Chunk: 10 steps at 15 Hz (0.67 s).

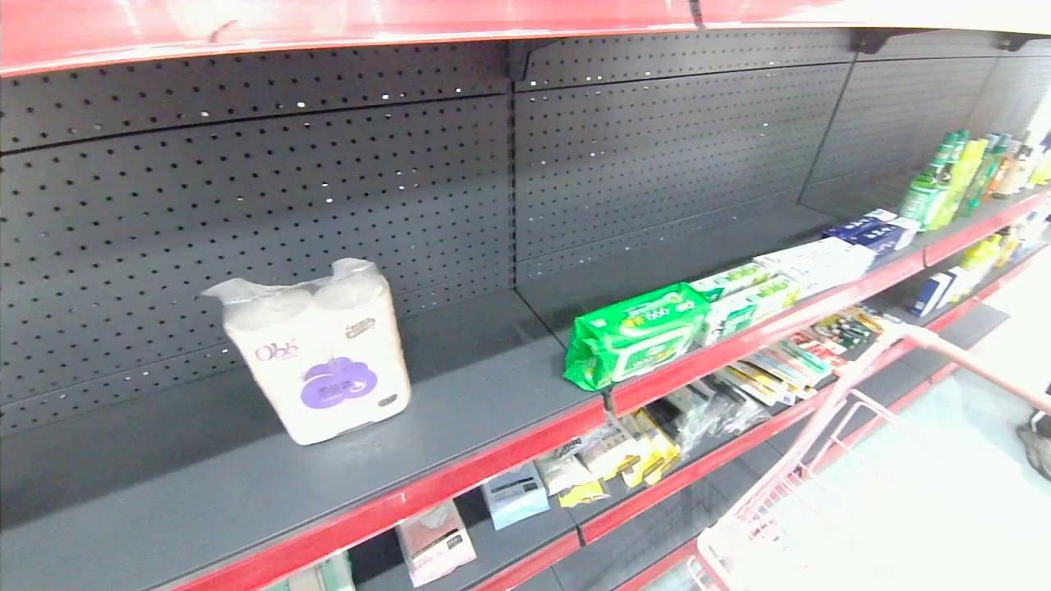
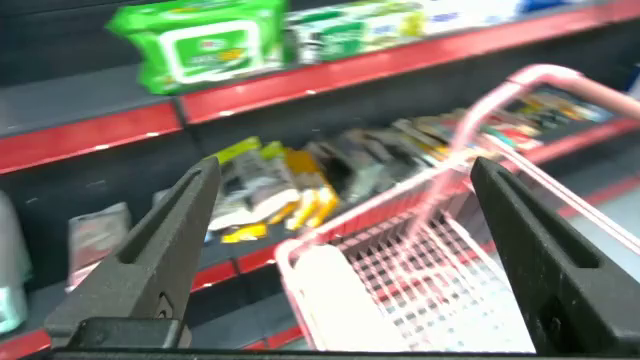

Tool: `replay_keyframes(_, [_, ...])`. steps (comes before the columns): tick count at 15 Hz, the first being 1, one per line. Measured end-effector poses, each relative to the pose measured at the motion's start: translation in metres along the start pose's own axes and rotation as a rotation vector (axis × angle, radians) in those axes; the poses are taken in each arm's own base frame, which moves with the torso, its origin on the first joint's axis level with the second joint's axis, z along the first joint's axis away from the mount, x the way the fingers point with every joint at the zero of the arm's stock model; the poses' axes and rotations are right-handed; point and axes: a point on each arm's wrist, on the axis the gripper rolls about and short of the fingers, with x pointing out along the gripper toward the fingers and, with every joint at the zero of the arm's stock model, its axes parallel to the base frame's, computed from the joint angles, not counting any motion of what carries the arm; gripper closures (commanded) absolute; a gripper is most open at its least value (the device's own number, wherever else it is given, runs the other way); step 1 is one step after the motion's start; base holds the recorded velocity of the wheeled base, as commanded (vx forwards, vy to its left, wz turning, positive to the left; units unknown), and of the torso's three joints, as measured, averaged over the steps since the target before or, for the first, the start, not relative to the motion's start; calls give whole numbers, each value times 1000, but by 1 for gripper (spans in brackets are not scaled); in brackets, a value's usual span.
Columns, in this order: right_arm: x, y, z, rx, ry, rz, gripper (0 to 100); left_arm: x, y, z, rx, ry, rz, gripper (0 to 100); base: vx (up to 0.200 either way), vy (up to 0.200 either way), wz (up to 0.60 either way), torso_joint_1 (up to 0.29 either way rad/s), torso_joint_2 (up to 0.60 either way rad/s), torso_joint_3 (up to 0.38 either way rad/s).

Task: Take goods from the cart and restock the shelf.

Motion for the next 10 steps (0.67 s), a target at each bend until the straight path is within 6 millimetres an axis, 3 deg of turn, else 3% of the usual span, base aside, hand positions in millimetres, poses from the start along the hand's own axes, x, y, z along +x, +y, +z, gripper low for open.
replay_keyframes(4, [0, 0, 0, 2, -1, 0, 0, 0, 0, 0, 0, 0, 0, 0, 0, 0, -600, 2, 2, 2])
replay_keyframes(10, [1, 0, 0, 1, 12, 3, 0, 0, 0, 0, 0, 0, 1, 0, 0, 0, 0, 0, 0, 0])
